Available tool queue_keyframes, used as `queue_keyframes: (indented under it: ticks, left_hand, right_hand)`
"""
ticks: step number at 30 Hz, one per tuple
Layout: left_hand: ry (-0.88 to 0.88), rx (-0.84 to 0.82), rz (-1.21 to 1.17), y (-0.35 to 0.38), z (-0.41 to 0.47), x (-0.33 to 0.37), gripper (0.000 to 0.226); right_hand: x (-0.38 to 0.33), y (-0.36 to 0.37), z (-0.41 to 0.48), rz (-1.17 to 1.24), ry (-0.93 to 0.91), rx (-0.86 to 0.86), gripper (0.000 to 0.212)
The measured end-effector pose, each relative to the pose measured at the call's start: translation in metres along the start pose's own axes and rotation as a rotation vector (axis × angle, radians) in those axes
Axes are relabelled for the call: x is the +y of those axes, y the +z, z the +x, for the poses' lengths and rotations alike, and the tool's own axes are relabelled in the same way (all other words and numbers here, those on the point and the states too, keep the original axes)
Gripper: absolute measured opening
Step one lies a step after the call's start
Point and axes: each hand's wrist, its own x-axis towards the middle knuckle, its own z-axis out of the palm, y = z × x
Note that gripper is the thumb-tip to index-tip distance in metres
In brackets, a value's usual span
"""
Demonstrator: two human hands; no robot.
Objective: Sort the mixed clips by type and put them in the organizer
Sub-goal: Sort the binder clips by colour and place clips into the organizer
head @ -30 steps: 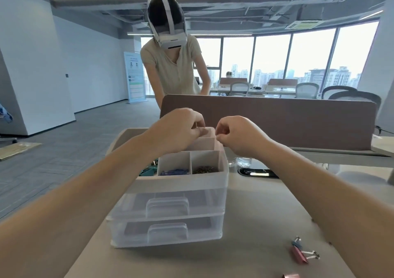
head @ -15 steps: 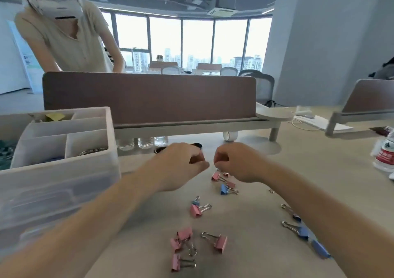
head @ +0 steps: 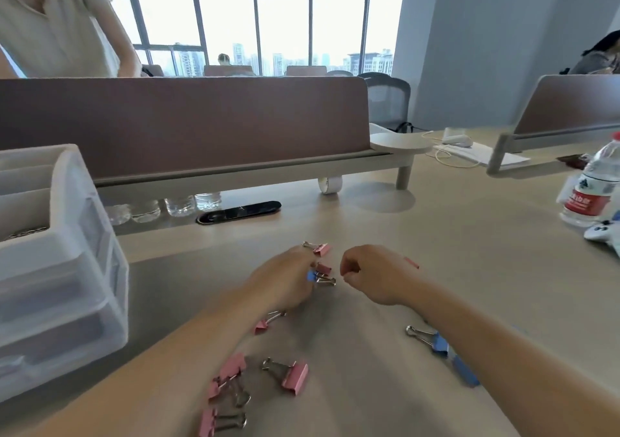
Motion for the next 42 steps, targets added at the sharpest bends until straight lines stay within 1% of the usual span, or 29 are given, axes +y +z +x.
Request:
queue_keyframes:
  ticks: [2,6,10,13,16,18,20,22,24,25,29,32,34,36,37,39,41,42]
  left_hand:
    - [-0.001,0.007,0.007,0.007,0.004,-0.002,0.024]
    - [0.022,0.031,0.08,0.015,0.006,-0.002,0.009]
    - [0.047,0.01,0.105,0.014,0.0,-0.003,0.015]
    - [0.027,0.071,0.047,0.008,-0.011,0.002,0.014]
    - [0.015,0.134,-0.083,-0.001,-0.024,0.017,0.01]
    - [0.04,0.12,-0.171,-0.003,-0.031,0.031,0.011]
    - [0.071,0.1,-0.239,-0.001,-0.036,0.048,0.016]
    - [0.105,0.079,-0.195,0.002,-0.039,0.065,0.025]
    - [0.12,0.058,-0.178,0.006,-0.04,0.083,0.021]
    - [0.13,0.048,-0.18,0.008,-0.041,0.091,0.019]
    - [0.197,0.033,-0.19,0.021,-0.045,0.127,0.02]
    - [0.26,0.025,-0.186,0.031,-0.043,0.145,0.019]
    - [0.284,0.032,-0.182,0.037,-0.039,0.153,0.017]
    - [0.304,0.037,-0.176,0.042,-0.037,0.16,0.018]
    - [0.315,0.034,-0.169,0.044,-0.035,0.162,0.019]
    - [0.328,0.016,-0.135,0.048,-0.031,0.164,0.02]
    - [0.339,-0.009,-0.103,0.052,-0.029,0.167,0.017]
    - [0.341,-0.024,-0.089,0.053,-0.028,0.169,0.015]
  right_hand:
    - [0.002,0.006,0.0,0.034,-0.005,0.003,0.015]
    - [0.006,0.009,-0.007,0.075,0.01,0.011,0.012]
    - [0.011,0.008,-0.023,0.079,0.019,0.039,0.014]
    - [0.022,0.002,-0.04,0.11,0.056,0.075,0.013]
    - [0.036,-0.01,-0.059,0.121,0.08,0.077,0.013]
    - [0.046,-0.017,-0.071,0.112,0.099,0.086,0.015]
    - [0.056,-0.023,-0.084,0.084,0.115,0.079,0.021]
    - [0.063,-0.026,-0.098,0.027,0.131,0.039,0.016]
    - [0.07,-0.028,-0.112,-0.025,0.137,0.007,0.008]
    - [0.073,-0.028,-0.116,-0.033,0.136,-0.004,0.008]
    - [0.081,-0.031,-0.137,-0.047,0.148,-0.097,0.02]
    - [0.082,-0.03,-0.148,0.01,0.145,-0.171,0.031]
    - [0.083,-0.028,-0.152,0.016,0.142,-0.187,0.041]
    - [0.084,-0.024,-0.154,-0.004,0.154,-0.198,0.047]
    - [0.084,-0.022,-0.155,-0.016,0.166,-0.203,0.047]
    - [0.084,-0.018,-0.157,-0.035,0.162,-0.183,0.037]
    - [0.083,-0.017,-0.16,-0.066,0.141,-0.139,0.028]
    - [0.083,-0.018,-0.161,-0.086,0.132,-0.129,0.027]
